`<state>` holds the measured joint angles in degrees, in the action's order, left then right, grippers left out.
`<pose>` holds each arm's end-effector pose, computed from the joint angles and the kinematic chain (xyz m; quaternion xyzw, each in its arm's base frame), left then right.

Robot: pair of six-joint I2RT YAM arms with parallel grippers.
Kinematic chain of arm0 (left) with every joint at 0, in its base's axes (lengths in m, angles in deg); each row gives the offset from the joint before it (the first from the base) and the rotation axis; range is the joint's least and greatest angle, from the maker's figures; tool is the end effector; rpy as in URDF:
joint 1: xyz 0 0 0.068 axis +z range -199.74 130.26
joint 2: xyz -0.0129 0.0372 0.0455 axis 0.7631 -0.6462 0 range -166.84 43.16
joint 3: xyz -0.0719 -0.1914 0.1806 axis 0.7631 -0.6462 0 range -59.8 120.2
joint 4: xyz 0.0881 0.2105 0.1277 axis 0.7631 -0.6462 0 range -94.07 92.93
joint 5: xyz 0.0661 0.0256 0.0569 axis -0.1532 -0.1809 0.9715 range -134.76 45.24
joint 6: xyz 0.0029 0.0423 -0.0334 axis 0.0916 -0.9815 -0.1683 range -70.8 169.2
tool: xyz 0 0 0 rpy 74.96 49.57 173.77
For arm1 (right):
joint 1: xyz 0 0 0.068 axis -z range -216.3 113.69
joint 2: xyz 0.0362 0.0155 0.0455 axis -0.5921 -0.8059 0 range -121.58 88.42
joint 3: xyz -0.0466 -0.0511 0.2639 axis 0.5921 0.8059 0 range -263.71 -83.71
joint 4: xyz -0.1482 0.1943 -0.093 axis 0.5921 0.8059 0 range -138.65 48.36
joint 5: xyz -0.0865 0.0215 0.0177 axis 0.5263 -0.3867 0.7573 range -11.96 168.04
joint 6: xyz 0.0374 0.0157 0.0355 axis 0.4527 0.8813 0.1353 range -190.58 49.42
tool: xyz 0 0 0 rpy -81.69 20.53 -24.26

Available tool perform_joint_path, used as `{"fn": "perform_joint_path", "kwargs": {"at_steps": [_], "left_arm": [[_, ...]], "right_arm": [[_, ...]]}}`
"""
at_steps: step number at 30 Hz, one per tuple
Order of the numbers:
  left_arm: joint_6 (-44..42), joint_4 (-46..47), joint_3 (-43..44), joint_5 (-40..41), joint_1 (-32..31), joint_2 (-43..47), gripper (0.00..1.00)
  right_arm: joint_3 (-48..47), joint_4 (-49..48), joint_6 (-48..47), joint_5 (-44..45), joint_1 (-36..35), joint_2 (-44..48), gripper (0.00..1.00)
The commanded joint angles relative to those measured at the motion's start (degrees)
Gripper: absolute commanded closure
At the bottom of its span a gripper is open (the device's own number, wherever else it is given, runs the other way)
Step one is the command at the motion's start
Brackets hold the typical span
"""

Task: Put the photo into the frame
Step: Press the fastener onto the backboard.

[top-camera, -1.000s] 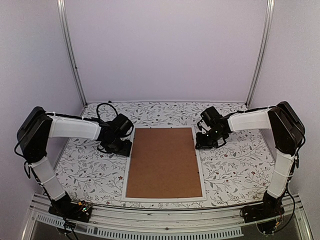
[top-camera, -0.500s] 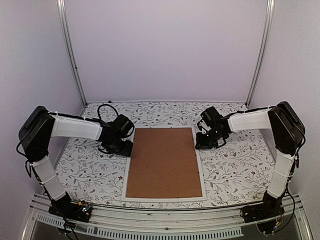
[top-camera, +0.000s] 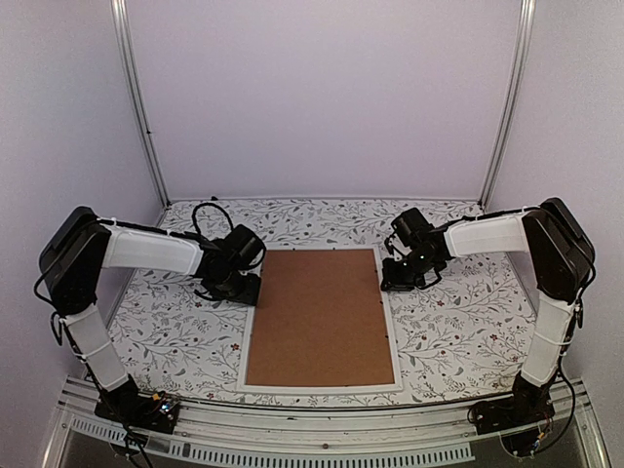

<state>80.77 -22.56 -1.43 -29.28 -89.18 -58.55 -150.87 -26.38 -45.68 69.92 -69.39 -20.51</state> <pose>0.2626 -0.2037 0.1465 0.0421 0.9734 0.0020 0.2251 0.3123 0.2096 0.1466 -0.0853 0.9684 0.1689 0.1626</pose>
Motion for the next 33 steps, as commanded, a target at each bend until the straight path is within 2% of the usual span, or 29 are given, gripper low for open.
{"fn": "perform_joint_path", "kwargs": {"at_steps": [1,13,24,33], "left_arm": [[0.8,0.3,0.2,-2.5,-3.5,-4.2,0.35],[3.9,-0.2,0.2,-1.7,-8.9,-8.2,0.35],[3.8,-3.7,0.3,1.7,-8.9,4.6,0.34],[6.0,-7.5,-6.6,0.5,-8.7,13.1,0.33]], "right_arm": [[1.9,0.6,0.7,-1.1,-0.9,-3.0,0.86],[2.2,0.4,0.8,-1.2,-0.9,-3.0,0.86],[1.9,0.0,0.8,-1.7,-0.9,-3.3,0.86],[1.9,0.2,0.5,-1.5,-0.9,-3.1,0.86]]}}
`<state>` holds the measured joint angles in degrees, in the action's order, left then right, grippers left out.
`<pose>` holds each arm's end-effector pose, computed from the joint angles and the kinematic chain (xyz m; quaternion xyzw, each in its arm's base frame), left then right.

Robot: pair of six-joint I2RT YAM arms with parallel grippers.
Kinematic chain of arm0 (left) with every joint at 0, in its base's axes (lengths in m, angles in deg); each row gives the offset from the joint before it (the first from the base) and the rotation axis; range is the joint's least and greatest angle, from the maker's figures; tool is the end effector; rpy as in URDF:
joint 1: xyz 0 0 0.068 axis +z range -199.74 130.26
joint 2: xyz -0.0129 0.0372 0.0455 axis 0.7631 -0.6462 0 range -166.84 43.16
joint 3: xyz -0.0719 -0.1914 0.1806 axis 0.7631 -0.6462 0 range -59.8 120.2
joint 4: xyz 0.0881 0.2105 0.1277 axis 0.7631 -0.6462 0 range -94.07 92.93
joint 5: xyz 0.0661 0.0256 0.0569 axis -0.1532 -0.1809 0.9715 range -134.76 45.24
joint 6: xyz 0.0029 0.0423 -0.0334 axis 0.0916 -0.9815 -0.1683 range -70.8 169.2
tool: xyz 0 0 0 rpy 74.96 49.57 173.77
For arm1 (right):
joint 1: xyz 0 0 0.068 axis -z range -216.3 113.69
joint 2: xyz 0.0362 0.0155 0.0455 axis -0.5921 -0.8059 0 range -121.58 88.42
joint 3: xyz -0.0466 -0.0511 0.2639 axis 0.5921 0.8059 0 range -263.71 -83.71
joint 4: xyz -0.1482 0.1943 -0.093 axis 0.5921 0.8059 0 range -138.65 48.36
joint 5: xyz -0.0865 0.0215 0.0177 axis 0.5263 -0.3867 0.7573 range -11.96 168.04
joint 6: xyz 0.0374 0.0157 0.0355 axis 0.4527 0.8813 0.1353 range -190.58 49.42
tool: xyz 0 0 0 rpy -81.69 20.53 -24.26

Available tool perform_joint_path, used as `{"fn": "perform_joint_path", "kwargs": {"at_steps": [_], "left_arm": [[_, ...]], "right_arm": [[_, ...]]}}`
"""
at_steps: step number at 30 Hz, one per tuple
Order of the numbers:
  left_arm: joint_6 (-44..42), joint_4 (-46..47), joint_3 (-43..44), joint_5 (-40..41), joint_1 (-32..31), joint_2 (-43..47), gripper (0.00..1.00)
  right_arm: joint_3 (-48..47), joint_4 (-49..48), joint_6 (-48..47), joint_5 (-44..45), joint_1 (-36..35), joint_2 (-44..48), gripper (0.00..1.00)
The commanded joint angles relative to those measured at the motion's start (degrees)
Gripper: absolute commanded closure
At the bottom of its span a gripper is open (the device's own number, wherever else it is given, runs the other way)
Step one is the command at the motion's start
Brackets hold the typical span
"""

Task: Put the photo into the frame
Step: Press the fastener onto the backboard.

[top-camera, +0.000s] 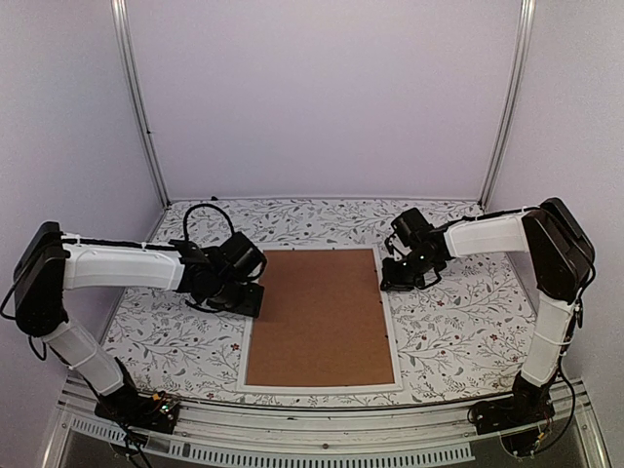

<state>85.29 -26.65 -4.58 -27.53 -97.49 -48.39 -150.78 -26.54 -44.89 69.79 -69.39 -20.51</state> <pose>0.2124 -0.2181 0.1820 0.0671 0.9651 -0.0289 0.2514 0.3122 0.2096 0.1463 -0.0789 0.9687 0.1713 0.1614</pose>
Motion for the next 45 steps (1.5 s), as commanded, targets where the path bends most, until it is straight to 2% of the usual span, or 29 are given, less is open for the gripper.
{"fn": "perform_joint_path", "kwargs": {"at_steps": [1,9,27,45], "left_arm": [[1.8,-3.6,-4.3,-1.8,-0.3,3.6,0.33],[3.6,-3.6,-9.5,-5.2,-0.2,5.6,0.33],[6.2,-3.0,-12.9,-7.3,-1.3,7.5,0.34],[5.8,-0.9,-9.7,-7.4,-3.6,-0.5,0.34]], "right_arm": [[1.8,0.4,-0.2,-1.4,-0.9,-3.1,0.85],[1.8,0.0,-0.2,-1.7,-0.9,-3.5,0.86],[2.3,-0.4,0.3,-1.7,-0.9,-3.8,0.86],[2.4,-0.1,0.2,-1.5,-0.9,-3.3,0.86]]}}
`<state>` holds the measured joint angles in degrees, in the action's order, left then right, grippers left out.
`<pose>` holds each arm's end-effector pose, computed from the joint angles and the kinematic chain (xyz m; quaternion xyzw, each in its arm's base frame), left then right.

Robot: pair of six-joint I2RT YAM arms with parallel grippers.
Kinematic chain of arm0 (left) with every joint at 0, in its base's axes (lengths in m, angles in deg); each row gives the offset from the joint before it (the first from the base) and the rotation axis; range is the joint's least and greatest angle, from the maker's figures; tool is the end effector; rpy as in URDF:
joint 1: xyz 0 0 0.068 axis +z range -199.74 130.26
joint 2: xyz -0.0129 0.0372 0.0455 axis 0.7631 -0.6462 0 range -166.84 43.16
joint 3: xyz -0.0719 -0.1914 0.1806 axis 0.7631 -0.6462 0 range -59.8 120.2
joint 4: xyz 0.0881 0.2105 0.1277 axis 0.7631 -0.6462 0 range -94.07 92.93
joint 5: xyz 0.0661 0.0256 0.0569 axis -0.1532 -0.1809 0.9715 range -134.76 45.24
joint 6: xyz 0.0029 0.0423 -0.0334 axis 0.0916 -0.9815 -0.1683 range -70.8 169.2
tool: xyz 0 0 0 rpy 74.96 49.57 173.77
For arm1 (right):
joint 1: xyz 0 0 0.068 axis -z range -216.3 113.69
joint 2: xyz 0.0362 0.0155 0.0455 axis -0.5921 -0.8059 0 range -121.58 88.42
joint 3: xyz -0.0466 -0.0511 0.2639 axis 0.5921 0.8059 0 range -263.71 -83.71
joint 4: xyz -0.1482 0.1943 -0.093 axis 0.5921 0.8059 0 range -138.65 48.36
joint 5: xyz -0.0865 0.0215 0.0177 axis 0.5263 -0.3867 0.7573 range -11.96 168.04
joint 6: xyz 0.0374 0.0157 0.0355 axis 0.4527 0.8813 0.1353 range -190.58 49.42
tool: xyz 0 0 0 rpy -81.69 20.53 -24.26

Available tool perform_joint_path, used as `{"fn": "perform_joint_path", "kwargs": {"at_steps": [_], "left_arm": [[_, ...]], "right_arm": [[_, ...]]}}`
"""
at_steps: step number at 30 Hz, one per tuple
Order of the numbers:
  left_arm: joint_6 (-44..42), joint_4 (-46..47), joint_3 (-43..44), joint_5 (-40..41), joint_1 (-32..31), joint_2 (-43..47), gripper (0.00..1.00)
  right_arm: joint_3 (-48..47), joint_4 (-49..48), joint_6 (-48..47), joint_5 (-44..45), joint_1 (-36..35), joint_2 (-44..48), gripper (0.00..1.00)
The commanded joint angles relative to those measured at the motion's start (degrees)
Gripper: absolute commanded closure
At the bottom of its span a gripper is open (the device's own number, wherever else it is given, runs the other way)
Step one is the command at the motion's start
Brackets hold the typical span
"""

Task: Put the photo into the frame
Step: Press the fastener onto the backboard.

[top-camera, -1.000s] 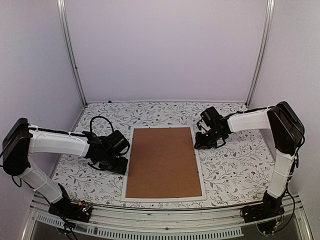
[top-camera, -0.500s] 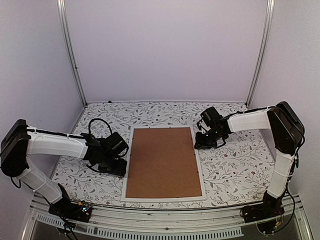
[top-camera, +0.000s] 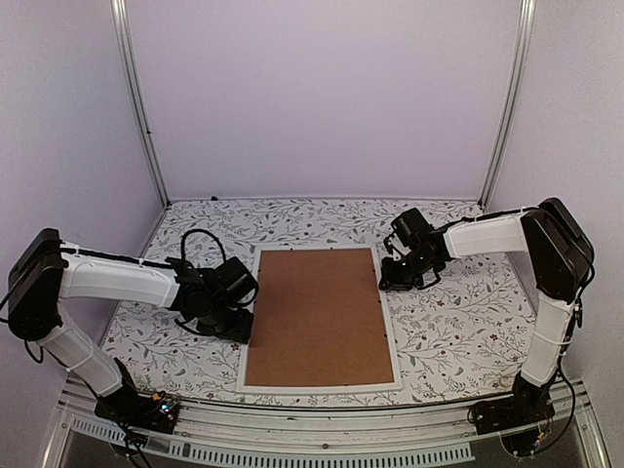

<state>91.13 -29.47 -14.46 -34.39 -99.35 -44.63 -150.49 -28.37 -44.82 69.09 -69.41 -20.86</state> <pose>0.1732 -0.1936 0.1510 0.0542 0.9858 -0.0316 0.1558 0.3137 0.2113 0.1444 -0.0804 0.9658 0.1813 0.1671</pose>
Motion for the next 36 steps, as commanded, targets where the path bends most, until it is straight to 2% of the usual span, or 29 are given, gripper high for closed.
{"fn": "perform_joint_path", "kwargs": {"at_steps": [1,12,21,30,36], "left_arm": [[0.0,2.1,0.3,-0.4,-2.0,-4.6,0.34],[1.2,2.1,2.5,-0.3,-6.1,-10.5,0.34],[-0.2,0.8,5.6,3.4,-5.6,-4.0,0.33],[-4.1,3.9,4.9,-0.5,2.3,1.3,0.30],[-6.4,9.7,2.1,-8.0,8.6,2.1,0.28]], "right_arm": [[2.1,1.8,0.2,-0.8,-0.9,-3.0,0.86],[2.3,1.6,0.3,-0.9,-1.0,-2.9,0.86],[2.2,1.8,0.2,-0.8,-1.0,-2.7,0.85],[-0.4,5.1,-2.4,0.2,0.3,-2.9,0.84],[-3.4,8.2,-5.1,1.4,1.2,-2.2,0.74]]}}
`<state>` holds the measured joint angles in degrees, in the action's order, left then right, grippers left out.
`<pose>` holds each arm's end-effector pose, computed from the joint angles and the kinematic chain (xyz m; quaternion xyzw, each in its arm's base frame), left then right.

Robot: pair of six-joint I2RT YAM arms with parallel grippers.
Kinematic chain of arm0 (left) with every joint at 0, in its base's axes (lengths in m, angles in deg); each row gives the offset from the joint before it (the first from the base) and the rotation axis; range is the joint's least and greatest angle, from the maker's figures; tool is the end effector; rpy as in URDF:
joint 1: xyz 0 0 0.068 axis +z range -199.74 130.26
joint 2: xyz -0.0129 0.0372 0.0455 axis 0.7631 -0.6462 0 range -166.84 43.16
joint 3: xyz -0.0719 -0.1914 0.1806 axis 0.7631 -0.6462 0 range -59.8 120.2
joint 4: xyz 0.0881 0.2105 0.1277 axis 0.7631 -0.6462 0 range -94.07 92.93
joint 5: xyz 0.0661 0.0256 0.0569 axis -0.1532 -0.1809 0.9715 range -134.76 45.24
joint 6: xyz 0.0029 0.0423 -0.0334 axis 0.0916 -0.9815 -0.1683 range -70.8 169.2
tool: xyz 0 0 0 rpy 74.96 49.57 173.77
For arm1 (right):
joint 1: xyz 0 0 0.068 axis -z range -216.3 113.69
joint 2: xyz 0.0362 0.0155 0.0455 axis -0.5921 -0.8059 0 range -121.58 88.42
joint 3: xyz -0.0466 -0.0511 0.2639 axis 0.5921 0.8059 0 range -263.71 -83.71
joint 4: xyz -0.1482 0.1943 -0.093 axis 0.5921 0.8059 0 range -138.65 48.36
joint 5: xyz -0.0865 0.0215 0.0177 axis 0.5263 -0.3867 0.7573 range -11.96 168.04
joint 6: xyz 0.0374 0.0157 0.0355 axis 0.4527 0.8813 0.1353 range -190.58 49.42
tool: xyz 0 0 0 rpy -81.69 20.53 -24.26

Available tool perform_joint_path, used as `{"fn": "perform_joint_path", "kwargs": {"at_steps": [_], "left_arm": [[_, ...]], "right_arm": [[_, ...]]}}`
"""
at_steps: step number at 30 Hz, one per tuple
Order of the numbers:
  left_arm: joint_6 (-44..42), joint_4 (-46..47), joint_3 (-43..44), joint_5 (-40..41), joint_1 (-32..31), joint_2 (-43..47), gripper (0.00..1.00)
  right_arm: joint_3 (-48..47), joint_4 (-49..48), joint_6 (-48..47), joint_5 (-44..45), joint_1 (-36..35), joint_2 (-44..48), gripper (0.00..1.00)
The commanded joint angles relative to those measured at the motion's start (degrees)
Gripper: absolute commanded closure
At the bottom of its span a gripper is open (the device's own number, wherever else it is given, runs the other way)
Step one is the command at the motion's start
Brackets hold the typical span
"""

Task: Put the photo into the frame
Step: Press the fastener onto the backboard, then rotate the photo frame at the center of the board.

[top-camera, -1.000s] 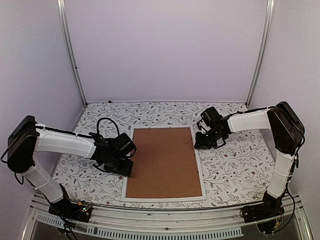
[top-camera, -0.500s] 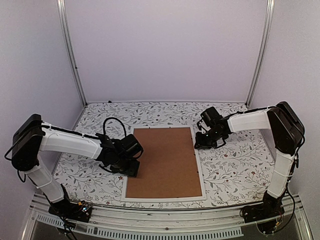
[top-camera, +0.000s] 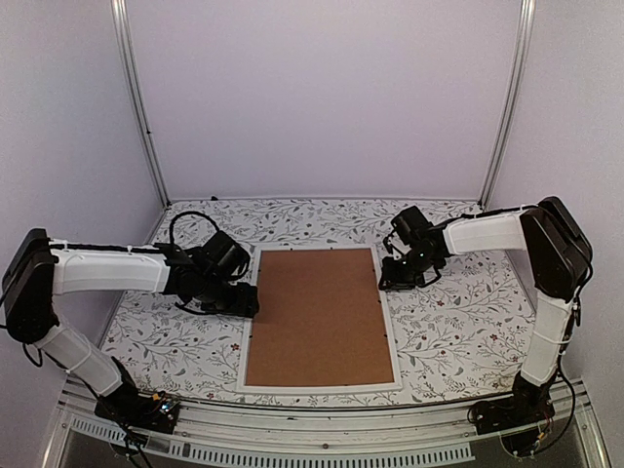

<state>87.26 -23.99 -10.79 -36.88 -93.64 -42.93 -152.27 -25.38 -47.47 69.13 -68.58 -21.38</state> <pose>0.2064 -0.1918 0.1788 0.0340 0.9716 -0.0967 0.2134 0.3184 0.2077 0.1470 -0.0948 0.9679 0.1693 0.1596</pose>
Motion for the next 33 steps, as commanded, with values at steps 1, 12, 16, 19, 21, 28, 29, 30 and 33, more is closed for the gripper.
{"fn": "perform_joint_path", "kwargs": {"at_steps": [1,12,16,19,21,28,29,30,33], "left_arm": [[-2.8,4.7,-1.6,-5.9,3.5,0.2,0.28],[-3.2,12.9,-3.7,-14.2,7.3,-4.5,0.29],[-2.1,16.1,-4.6,-17.3,7.3,-6.5,0.30],[-0.8,18.0,-5.8,-18.6,7.1,-6.6,0.31],[-0.3,18.6,-6.3,-18.7,6.8,-6.3,0.32],[1.1,20.6,-7.8,-19.8,4.3,-5.7,0.33],[1.5,20.7,-8.1,-19.9,4.1,-5.5,0.34],[1.8,20.8,-8.3,-19.8,3.8,-5.0,0.35],[2.3,21.0,-9.6,-19.9,2.8,-3.3,0.36]], "right_arm": [[-2.2,5.6,-2.8,1.4,0.4,-1.5,0.71],[-0.1,5.3,-1.7,-1.7,0.3,3.6,0.51],[2.5,4.0,-0.3,-3.8,-0.2,5.4,0.51],[3.9,4.1,0.3,-3.8,-1.5,6.1,0.52],[4.6,3.9,0.8,-3.8,-2.4,6.5,0.52],[7.0,3.5,1.8,-3.8,-4.4,6.2,0.57],[7.2,3.4,1.8,-3.8,-4.4,6.1,0.58],[7.5,3.4,1.7,-3.7,-4.4,6.1,0.60],[7.0,4.4,0.9,-1.8,-4.4,5.5,0.68]]}}
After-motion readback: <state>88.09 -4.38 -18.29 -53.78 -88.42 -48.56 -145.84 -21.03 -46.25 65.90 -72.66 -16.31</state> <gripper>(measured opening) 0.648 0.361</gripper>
